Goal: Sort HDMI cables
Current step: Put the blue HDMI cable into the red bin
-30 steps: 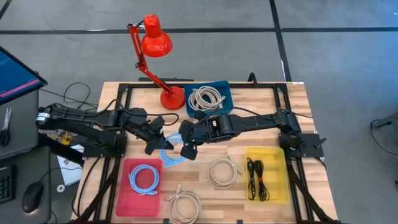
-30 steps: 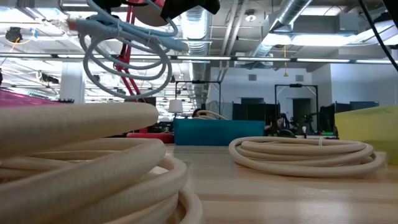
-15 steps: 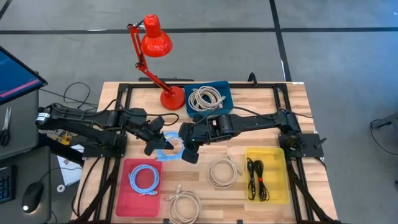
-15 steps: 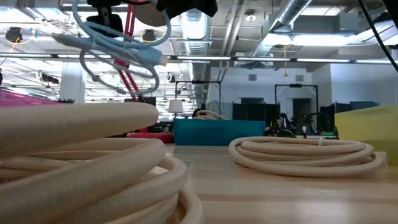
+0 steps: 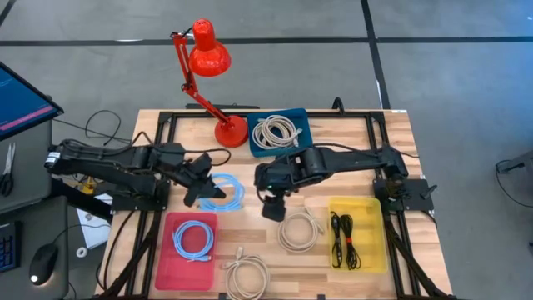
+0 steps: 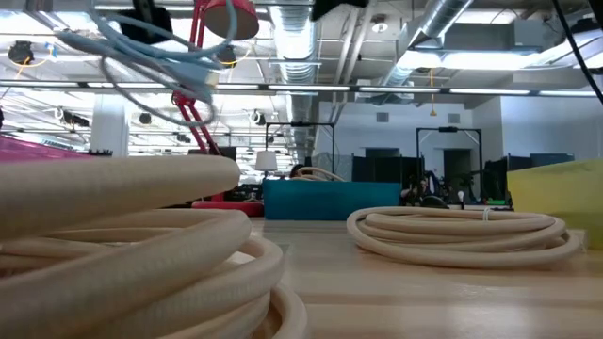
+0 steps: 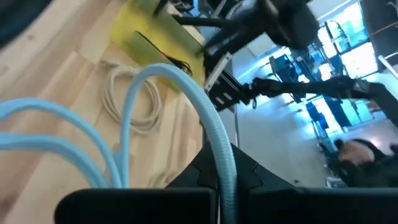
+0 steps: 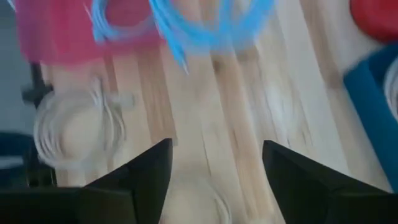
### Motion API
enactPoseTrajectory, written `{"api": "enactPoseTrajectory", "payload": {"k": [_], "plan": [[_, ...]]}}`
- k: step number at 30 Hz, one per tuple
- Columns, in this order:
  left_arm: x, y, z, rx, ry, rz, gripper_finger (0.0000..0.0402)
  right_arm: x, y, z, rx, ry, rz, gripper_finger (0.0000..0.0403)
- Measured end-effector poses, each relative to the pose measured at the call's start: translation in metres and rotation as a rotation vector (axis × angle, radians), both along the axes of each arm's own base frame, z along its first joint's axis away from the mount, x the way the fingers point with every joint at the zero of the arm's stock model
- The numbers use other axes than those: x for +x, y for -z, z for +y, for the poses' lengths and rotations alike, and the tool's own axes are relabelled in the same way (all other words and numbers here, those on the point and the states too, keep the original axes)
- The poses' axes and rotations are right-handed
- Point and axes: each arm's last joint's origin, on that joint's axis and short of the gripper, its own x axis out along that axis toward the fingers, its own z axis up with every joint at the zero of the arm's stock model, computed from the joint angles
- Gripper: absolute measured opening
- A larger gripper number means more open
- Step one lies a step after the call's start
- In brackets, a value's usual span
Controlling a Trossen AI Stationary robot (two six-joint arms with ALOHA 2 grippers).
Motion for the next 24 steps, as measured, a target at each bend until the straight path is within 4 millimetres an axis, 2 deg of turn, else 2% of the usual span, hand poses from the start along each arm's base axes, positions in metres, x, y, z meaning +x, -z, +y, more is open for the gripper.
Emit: {"api": "enactPoseTrajectory", "payload": {"k": [6,9,14,24], "plan": [[-0.023,0.001,-0.016,-0.009,-0.013,0.083,0.0001,-0.023,-0.013,0.003,-0.021,0.018,0.067,0.0222],[-0.033,0.002,-0.024,-0.007,-0.030,0.116,0.0001,-0.030,-0.021,0.001,-0.057,0.060,0.044,0.0210],[-0.041,0.002,-0.042,-0.007,-0.046,0.123,0.0001,-0.047,-0.034,-0.002,-0.161,0.127,0.032,0.0189],[-0.059,0.014,-0.079,-0.021,-0.058,0.228,0.0001,-0.087,-0.069,-0.013,-0.228,0.223,-0.047,0.0156]]}}
